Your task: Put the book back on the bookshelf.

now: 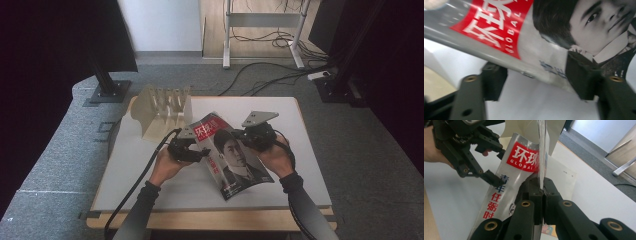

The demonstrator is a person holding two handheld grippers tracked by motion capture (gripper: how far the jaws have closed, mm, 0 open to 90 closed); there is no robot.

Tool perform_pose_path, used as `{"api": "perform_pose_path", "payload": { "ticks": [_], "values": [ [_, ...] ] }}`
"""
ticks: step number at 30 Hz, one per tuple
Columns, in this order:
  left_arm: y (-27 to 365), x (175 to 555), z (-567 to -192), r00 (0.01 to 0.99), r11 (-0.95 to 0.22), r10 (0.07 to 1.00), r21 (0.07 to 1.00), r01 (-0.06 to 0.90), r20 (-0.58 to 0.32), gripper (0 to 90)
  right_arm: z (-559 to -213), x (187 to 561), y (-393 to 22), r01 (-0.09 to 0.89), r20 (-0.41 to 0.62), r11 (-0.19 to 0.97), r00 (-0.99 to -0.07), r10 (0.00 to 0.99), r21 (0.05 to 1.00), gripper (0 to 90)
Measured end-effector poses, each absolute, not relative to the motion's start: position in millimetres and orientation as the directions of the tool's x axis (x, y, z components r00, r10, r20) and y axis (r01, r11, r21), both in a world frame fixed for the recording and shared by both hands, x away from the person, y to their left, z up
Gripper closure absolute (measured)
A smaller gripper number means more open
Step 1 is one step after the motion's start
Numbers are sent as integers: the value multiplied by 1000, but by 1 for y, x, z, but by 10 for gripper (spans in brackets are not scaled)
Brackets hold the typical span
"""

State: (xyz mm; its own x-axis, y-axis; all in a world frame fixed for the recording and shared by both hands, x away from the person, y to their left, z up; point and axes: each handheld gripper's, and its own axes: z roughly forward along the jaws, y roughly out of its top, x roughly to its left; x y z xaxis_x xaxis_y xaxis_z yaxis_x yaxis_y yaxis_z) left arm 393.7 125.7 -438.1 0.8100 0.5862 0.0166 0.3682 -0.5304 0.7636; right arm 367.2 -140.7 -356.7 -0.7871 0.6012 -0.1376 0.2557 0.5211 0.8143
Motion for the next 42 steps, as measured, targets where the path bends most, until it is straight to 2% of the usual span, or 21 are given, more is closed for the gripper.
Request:
{"api": "perform_pose_path", "payload": {
  "ticks": [13,29,31,36,40,42],
  "values": [
    [130,388,-406,803,-513,592,798,316,63,641,-350,370,-146,238,-162,510,-766,622,827,856],
    [137,371,-365,793,-485,587,854,188,160,827,-353,379,-163,276,-127,445,-716,687,852,835],
    [137,363,-363,789,-510,581,845,162,200,834,-356,379,-163,278,-130,457,-722,679,845,833],
    [136,351,-362,816,-530,545,834,156,194,827,-367,379,-174,300,-107,446,-719,687,843,844],
    [129,350,-356,813,-559,540,815,153,218,776,-370,374,-182,295,-98,444,-732,675,846,844],
    [126,353,-352,816,-551,545,816,173,195,760,-370,373,-182,287,-105,451,-738,667,845,844]
  ]
}}
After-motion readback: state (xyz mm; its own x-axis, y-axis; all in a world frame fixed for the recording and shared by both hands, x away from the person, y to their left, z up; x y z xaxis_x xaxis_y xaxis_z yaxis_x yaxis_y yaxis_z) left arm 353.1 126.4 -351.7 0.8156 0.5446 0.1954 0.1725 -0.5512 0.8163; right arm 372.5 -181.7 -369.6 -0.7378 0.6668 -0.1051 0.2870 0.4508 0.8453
